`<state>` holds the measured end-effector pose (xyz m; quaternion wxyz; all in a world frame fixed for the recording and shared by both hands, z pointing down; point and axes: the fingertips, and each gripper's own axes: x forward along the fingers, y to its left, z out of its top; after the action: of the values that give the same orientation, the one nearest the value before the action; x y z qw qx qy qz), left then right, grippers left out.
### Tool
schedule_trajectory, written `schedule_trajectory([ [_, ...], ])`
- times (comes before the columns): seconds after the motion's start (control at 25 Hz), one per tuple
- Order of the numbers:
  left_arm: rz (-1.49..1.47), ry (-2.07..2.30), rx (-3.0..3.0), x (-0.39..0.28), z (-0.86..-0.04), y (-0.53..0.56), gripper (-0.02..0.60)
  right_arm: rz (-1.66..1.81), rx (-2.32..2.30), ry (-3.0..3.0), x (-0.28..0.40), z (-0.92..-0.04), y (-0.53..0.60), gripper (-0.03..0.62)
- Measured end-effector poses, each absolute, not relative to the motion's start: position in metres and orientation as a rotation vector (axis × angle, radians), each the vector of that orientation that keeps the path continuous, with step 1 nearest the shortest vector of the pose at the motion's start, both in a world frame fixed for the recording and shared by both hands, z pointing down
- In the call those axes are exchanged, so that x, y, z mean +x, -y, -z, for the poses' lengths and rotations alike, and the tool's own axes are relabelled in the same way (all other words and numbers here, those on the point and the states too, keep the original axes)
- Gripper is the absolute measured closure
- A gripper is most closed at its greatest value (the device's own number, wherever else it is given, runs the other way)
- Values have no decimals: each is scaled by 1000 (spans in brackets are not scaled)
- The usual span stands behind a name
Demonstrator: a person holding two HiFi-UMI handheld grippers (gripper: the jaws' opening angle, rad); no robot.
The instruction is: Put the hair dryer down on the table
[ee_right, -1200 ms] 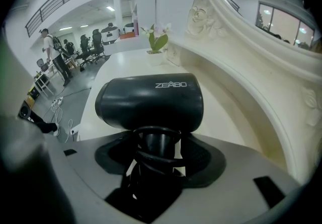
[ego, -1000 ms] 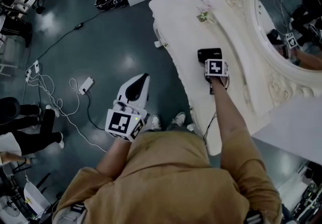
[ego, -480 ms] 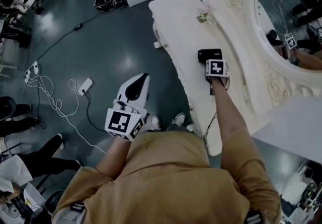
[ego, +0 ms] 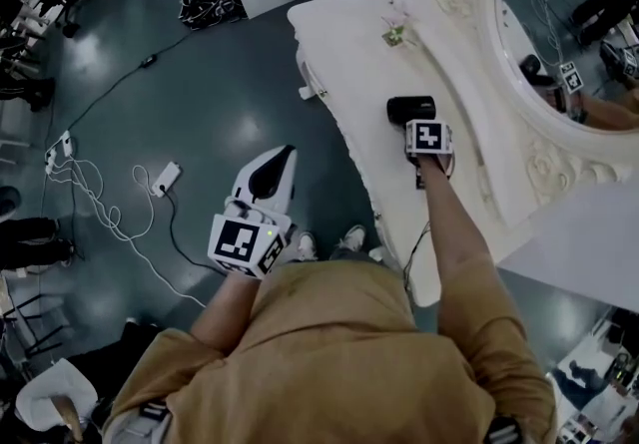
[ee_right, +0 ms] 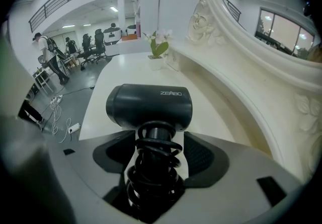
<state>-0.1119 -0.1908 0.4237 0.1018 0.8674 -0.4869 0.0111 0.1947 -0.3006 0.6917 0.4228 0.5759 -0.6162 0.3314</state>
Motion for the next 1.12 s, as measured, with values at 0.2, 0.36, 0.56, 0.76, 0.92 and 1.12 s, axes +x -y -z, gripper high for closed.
schedule_trajectory([
  [0.2,-24,1411,2587,-109,-421,191,577,-832,1444,1517,198,-684,287,258],
  [0.36,-27,1401,2606,-109,-417,193,577,-847,1437,1557,193,-679,279,252],
  [0.56,-14,1390,2631,-105,-411,195,577,-755,1543,1657,198,-649,290,252],
  [0.76,-9,1363,2664,-100,-405,195,577,-628,1689,1832,199,-606,307,275],
  [0.92,-8,1342,2683,-96,-401,199,577,-669,1752,1781,214,-595,287,348],
  [1.12,1,1317,2718,-90,-395,202,577,-680,1832,1816,225,-573,270,426],
])
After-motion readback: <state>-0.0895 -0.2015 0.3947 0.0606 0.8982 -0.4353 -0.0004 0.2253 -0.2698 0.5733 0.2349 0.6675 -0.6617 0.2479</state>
